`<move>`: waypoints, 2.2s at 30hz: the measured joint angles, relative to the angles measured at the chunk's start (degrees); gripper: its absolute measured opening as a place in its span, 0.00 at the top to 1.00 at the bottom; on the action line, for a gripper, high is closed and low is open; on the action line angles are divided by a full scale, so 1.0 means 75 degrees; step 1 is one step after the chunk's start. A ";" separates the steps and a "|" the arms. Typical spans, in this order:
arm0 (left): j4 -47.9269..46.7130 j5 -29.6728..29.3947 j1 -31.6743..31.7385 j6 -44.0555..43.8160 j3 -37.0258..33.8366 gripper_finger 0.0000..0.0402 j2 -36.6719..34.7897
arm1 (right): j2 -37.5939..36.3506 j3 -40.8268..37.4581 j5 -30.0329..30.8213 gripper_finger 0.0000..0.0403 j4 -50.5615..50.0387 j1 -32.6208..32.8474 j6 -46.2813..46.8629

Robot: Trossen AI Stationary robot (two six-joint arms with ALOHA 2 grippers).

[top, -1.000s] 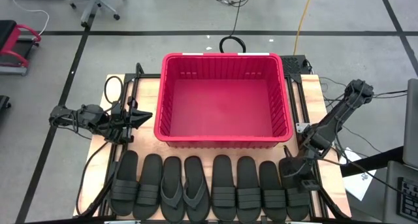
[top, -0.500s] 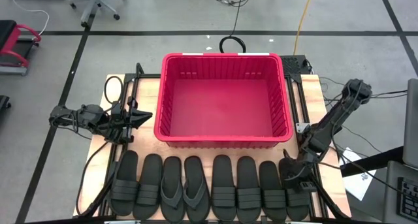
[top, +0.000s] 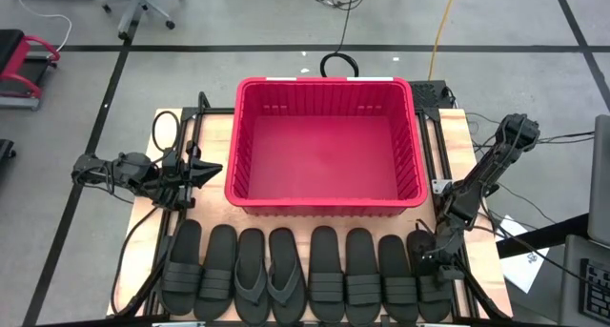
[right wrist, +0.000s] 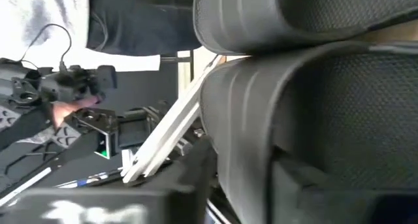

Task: Pick and place slides into bin
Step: Put the black slipper into the red bin

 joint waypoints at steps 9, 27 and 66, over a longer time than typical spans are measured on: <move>0.0001 0.0003 0.0003 0.0000 0.0000 0.94 0.0000 | -0.0081 0.0012 -0.0421 0.99 0.0008 -0.0015 0.0611; 0.0001 0.0003 0.0003 0.0000 0.0000 0.94 0.0000 | -0.0593 0.1690 0.0113 0.99 -0.3795 0.0006 0.0113; -0.0002 0.0000 0.0003 0.0874 0.0000 0.94 -0.0003 | 0.0035 1.0374 0.6232 0.99 -1.1502 -0.5351 -0.7459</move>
